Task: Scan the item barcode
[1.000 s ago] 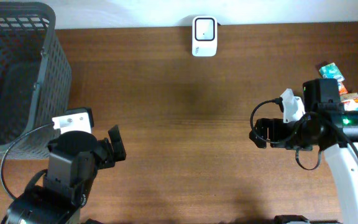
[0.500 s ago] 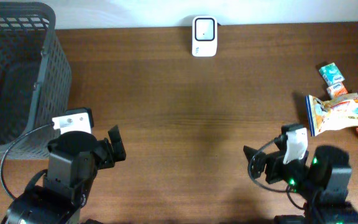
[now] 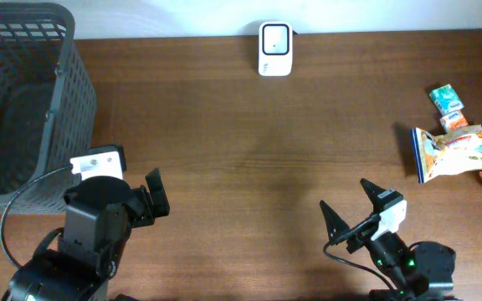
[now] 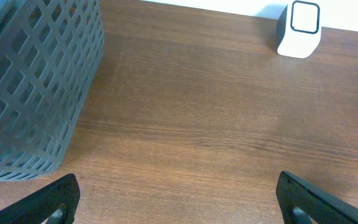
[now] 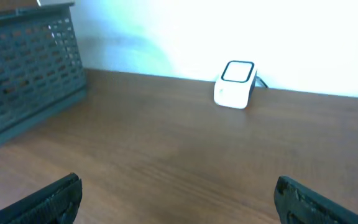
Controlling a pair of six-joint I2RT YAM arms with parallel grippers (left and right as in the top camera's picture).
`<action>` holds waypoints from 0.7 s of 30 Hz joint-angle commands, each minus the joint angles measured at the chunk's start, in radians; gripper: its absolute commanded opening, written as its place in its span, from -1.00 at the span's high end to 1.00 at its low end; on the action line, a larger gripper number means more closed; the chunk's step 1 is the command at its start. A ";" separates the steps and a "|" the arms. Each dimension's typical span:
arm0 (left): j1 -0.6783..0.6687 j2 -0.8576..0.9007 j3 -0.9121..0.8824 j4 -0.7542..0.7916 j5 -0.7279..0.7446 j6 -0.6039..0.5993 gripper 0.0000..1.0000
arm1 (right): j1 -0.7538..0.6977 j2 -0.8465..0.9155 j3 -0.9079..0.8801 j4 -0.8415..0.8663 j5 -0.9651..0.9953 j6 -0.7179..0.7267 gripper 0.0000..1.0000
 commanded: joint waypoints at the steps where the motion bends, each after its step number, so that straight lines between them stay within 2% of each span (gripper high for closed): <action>1: 0.001 0.000 0.005 0.001 -0.013 0.013 -0.98 | 0.006 -0.061 -0.040 0.018 -0.012 -0.004 -0.97; 12: 0.001 0.000 0.005 0.001 -0.013 0.013 -0.98 | 0.090 -0.100 -0.045 0.026 0.113 -0.004 -0.97; 21: 0.001 0.000 0.005 0.001 -0.013 0.013 -0.98 | 0.061 -0.100 -0.101 0.109 0.175 -0.003 -0.97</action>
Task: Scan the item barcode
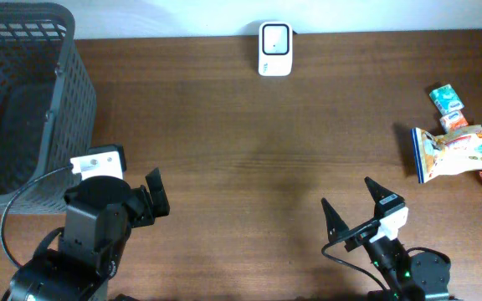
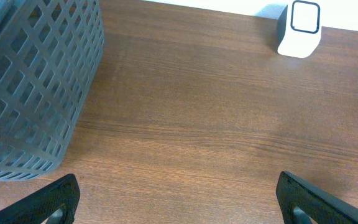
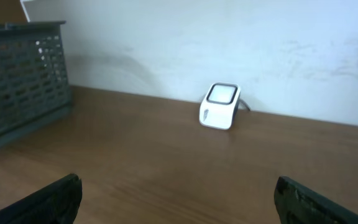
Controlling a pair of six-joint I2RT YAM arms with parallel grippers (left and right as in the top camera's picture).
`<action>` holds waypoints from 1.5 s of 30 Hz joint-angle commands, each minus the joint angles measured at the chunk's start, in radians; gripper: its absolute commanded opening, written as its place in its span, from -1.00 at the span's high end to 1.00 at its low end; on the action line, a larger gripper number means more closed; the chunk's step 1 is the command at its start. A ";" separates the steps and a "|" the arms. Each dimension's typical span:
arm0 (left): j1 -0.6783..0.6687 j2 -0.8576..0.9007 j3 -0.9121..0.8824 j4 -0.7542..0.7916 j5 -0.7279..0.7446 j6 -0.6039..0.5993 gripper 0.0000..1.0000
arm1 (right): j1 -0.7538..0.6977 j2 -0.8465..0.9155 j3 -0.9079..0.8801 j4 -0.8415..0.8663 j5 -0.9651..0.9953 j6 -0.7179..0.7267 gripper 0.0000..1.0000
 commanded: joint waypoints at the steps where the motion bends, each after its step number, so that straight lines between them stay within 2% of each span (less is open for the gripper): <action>1: 0.001 0.000 0.005 0.001 -0.013 0.013 -0.98 | -0.023 -0.011 -0.045 0.035 0.029 -0.004 -0.97; 12: 0.001 0.000 0.005 0.001 -0.013 0.013 -0.98 | -0.036 -0.011 -0.152 0.234 0.086 -0.004 -0.97; 21: 0.001 0.000 0.005 0.001 -0.013 0.013 -0.98 | -0.126 -0.011 -0.152 0.171 0.104 0.048 -0.97; 25: 0.001 0.000 0.005 0.001 -0.013 0.013 -0.98 | -0.127 -0.011 -0.152 0.111 0.104 0.048 -0.97; 31: 0.001 0.000 0.005 0.001 -0.013 0.013 -0.98 | -0.126 -0.011 -0.152 0.111 0.104 0.048 -0.97; 40: 0.001 0.000 0.005 0.001 -0.013 0.013 -0.98 | -0.099 -0.011 -0.152 0.091 0.290 0.050 -0.97; 45: 0.001 0.000 0.005 0.001 -0.013 0.013 -0.98 | -0.099 -0.011 -0.152 0.087 0.316 0.049 -0.97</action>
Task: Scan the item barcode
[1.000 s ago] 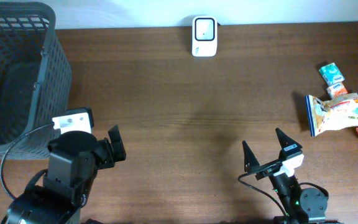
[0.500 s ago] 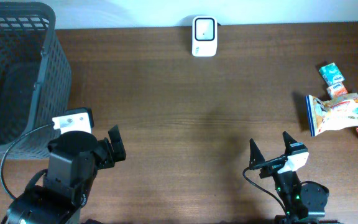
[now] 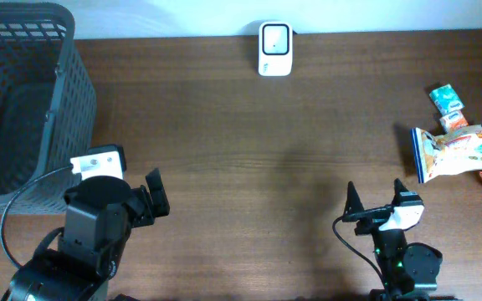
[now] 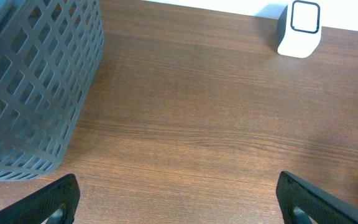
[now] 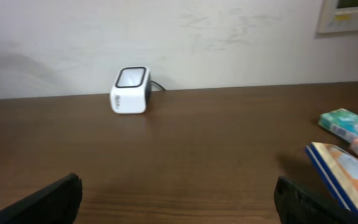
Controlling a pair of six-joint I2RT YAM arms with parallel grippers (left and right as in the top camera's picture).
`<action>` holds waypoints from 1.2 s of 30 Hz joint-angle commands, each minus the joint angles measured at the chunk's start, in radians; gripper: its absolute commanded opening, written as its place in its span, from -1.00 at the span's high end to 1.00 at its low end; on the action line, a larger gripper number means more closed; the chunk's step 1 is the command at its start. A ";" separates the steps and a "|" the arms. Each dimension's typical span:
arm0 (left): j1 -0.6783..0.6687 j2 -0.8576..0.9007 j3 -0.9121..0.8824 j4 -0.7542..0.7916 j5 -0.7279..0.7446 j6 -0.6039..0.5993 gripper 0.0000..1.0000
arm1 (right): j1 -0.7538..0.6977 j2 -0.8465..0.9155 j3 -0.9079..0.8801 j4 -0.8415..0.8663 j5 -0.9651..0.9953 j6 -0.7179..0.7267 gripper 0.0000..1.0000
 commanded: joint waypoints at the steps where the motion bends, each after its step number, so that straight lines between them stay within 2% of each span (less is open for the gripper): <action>1: 0.001 0.000 0.005 0.001 -0.014 0.013 -0.98 | 0.006 -0.011 -0.008 -0.011 0.062 0.010 -0.97; 36: 0.001 0.000 0.005 0.001 -0.013 0.013 -0.98 | 0.006 -0.011 -0.008 -0.014 0.074 -0.051 -0.97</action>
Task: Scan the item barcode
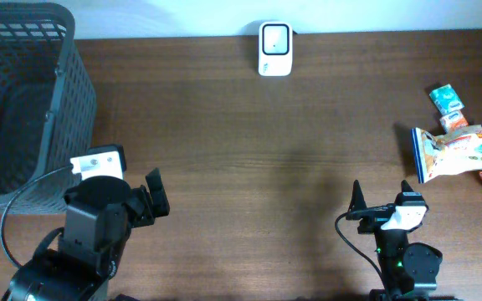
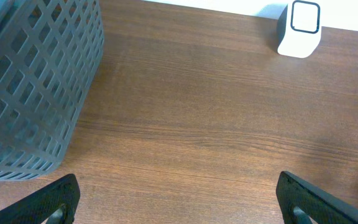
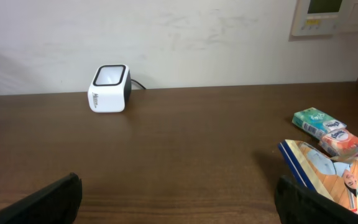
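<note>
The white barcode scanner point(image 1: 274, 38) stands at the table's far edge, seen also in the left wrist view point(image 2: 300, 28) and the right wrist view point(image 3: 109, 88). The items lie at the table's right: a blue-and-orange snack bag point(image 1: 450, 152) point(image 3: 334, 171), a green pack point(image 1: 446, 99) point(image 3: 319, 119), a small orange pack point(image 1: 452, 122) and a red wrapper. My right gripper point(image 1: 382, 196) point(image 3: 179, 199) is open and empty at the near edge, left of the snack bag. My left gripper point(image 1: 153, 201) point(image 2: 179, 202) is open and empty at the near left.
A tall dark grey mesh basket point(image 1: 15, 100) point(image 2: 30, 81) stands at the far left, close to my left arm. The brown wooden table point(image 1: 241, 142) runs back to a white wall, which carries a wall panel point(image 3: 328, 14).
My right gripper has turned a little further right and shifted slightly. In its view the scanner now sits further left and the snack bag and packs show more fully. The left arm is unchanged.
At first my open right gripper pointed left of centre, with the basket and scanner in its view. It then stood turned rightward at each later moment, until the items at the right came into its view. The left arm stayed still and open throughout.
</note>
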Controlling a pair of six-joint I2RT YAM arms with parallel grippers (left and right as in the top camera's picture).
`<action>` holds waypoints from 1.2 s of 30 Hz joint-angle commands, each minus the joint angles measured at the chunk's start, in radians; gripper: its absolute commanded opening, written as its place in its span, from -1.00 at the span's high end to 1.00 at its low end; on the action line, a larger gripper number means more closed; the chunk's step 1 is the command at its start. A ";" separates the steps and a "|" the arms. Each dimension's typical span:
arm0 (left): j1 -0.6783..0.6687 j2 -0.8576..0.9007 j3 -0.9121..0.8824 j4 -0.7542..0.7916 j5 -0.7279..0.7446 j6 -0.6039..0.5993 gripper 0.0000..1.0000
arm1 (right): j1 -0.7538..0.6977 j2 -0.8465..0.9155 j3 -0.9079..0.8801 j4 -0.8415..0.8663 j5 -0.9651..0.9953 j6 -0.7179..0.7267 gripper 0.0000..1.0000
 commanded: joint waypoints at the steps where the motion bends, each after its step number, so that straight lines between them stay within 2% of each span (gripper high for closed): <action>1: 0.001 0.000 0.005 0.001 -0.013 0.013 -0.98 | 0.006 -0.011 -0.008 -0.006 0.004 -0.012 -0.97; 36: 0.001 0.000 0.005 0.000 -0.013 0.013 -0.98 | 0.006 -0.011 -0.008 0.002 -0.032 -0.037 -0.97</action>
